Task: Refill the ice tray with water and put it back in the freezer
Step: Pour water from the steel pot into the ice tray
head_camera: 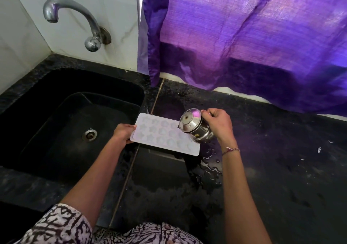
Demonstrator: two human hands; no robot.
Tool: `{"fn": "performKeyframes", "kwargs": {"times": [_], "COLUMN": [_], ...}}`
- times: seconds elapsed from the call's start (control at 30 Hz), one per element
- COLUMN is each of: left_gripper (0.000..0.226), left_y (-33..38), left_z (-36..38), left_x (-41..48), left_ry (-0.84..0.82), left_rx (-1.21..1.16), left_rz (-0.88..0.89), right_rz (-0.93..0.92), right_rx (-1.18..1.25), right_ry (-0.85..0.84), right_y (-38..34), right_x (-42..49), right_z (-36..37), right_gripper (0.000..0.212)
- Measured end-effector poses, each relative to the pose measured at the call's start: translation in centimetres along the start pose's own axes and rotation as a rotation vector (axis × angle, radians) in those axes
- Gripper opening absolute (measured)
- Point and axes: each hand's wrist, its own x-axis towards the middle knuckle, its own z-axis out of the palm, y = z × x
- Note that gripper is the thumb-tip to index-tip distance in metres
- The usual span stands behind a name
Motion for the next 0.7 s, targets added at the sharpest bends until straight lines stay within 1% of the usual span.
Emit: {"fn": "performKeyframes", "kwargs": {"times": [0.27,0.4,0.7], "left_gripper": [0.022,0.024,0.016], "left_y": [-0.13,-0.22,-0.23], "left_z": [-0.02,-0.02,0.08], "left_x": [0.35,0.47,0.26], "left_ry": [0.003,-0.002,-0.013], "left_rx": [0.002,-0.008,-0.023], "left_rz": [-0.005,-0.005,0.008], "right_rz": [-0.031,-0.035,-0.037], "right_rx": [-0.099,-0.095,-0.023], "right_ry": [0.013,0.010,0.031], "right_y": [-0.22,-0.22,-0.78], "right_x": [0.12,0.13,-0.12], "right_z": [0.13,0.06,0.68], "right_gripper": [0.045,0.043,0.046]}}
